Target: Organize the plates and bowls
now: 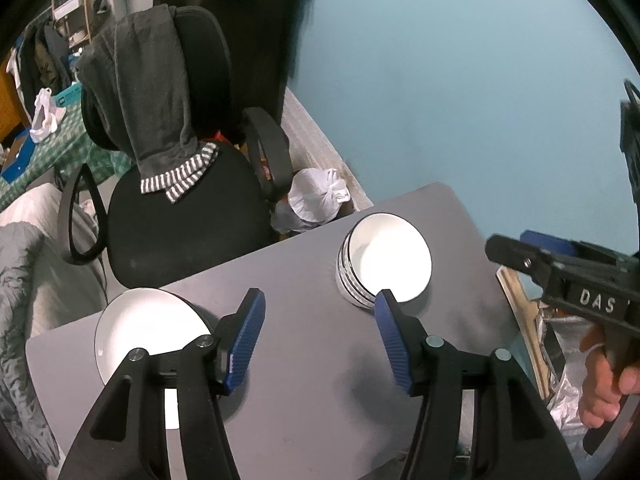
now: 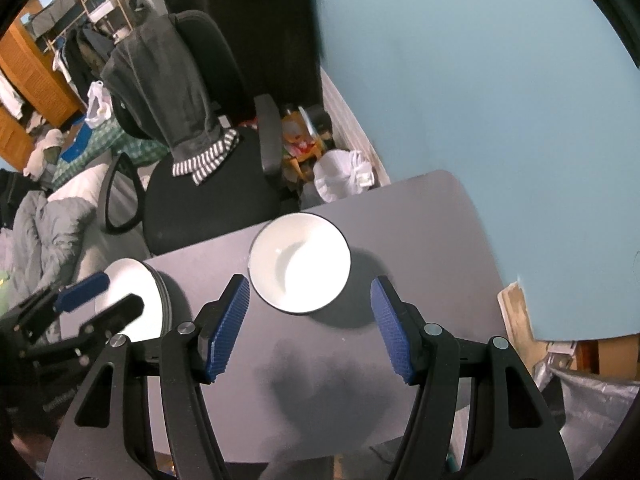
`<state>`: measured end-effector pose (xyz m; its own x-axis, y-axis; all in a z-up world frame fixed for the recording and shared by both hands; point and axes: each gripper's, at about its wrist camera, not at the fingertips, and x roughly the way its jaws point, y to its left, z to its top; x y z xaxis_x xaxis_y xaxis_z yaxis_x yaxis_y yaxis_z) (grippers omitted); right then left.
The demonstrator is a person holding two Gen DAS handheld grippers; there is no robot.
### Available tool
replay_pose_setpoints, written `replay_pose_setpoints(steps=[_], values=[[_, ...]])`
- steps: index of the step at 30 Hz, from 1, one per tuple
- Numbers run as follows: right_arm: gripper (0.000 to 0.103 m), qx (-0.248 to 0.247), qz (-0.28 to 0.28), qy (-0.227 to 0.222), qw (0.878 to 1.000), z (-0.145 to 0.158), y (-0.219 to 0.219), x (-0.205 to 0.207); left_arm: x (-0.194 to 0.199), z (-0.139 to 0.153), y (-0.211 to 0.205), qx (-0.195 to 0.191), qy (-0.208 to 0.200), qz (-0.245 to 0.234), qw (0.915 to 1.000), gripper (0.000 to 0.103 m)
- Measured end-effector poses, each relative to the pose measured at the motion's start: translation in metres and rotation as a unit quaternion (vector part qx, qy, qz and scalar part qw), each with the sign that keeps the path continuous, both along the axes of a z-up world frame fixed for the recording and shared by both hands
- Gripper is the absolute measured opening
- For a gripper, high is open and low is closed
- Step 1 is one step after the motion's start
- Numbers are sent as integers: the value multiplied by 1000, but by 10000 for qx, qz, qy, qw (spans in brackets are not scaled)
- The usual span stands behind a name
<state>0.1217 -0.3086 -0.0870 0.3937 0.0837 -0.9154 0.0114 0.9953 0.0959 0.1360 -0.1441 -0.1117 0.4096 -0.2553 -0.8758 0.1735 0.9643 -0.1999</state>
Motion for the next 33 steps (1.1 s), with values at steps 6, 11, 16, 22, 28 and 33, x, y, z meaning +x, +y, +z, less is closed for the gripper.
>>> replay_pose_setpoints(steps=[6,11,16,22,28,33], values=[[63,-41,226,222,9995,-18,-9,15,19,-12,-5,-15,160,213,9996,59],[63,34,443,510,9977,-44,-22,37,37,-34,-18,43,454,350,9983,59],[63,118,645,861,9941,-75,-33,60,54,-68,-35,227,833,367,9956,59],[63,246,871,1233,9882,-108,-39,78,68,-103,-48,176,1291,469,9904,59],[63,417,1077,1559,9810,-130,-41,90,76,-126,-53,48,1589,627,9853,60],[63,546,1154,1783,9757,-145,-45,94,83,-143,-57,-35,1818,716,9807,63]])
